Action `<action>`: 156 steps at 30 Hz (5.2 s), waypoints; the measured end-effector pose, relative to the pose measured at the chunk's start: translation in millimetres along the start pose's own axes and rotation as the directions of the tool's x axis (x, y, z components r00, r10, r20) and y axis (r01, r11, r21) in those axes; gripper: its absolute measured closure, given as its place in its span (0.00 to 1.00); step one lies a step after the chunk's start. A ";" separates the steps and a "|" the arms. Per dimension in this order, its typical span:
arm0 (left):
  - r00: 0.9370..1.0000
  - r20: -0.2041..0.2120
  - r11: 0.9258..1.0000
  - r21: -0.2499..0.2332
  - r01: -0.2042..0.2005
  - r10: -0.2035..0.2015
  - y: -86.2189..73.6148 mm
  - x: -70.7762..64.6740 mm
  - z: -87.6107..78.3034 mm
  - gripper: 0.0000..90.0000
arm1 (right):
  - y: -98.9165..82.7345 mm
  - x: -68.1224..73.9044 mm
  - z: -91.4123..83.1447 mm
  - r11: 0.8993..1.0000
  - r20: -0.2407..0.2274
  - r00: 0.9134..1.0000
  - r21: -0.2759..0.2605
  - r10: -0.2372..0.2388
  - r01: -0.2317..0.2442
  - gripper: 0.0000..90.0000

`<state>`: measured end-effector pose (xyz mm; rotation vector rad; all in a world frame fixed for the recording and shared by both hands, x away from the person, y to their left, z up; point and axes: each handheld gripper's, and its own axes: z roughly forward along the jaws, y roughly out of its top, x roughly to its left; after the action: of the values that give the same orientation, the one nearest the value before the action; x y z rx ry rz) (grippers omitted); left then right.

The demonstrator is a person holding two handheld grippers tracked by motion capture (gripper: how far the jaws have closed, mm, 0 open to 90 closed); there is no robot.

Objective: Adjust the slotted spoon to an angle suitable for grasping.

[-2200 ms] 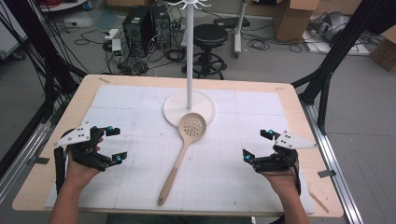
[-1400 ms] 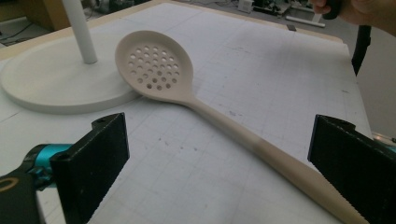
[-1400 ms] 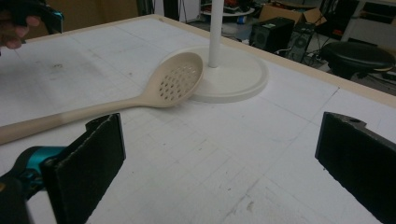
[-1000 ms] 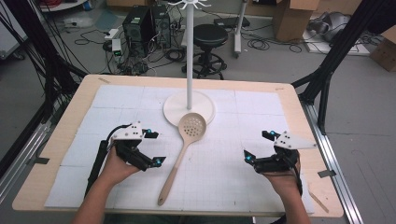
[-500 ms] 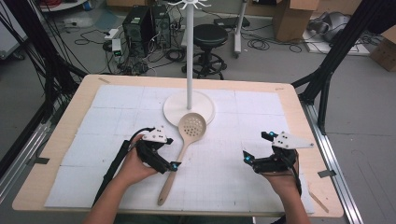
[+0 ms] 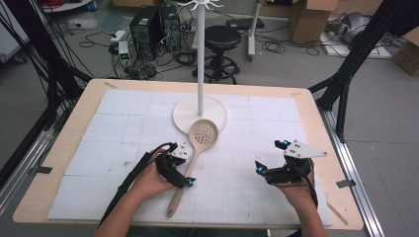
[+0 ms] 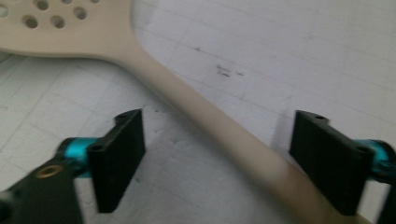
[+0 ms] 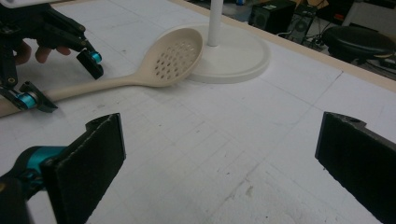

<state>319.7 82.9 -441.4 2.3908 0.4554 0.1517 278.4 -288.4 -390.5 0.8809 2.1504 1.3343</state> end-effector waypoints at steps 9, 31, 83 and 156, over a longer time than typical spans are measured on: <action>1.000 0.013 1.000 0.009 -0.010 0.010 2.2 -1.8 -2.5 0.42 | -0.9 2.3 2.5 1.000 -0.001 1.000 0.016 -0.010 0.010 0.00; 0.996 0.039 0.993 0.081 -0.081 0.078 2.2 0.4 -14.8 0.72 | -1.0 2.4 1.7 1.000 -0.001 1.000 0.015 -0.016 0.016 0.00; 0.985 0.121 0.991 0.029 -0.131 0.126 -14.1 5.8 -24.8 0.78 | 5.4 2.8 -0.6 0.999 -0.010 1.000 -0.015 -0.030 0.030 0.00; 1.000 0.021 0.969 -0.246 0.006 -0.001 -18.7 24.6 -72.3 0.38 | 9.2 6.6 2.5 0.999 -0.031 0.999 -0.023 -0.043 0.042 0.00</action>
<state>320.8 149.3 -399.4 2.1459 0.4060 0.1717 278.1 -279.1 -383.6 0.8059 2.1613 1.3574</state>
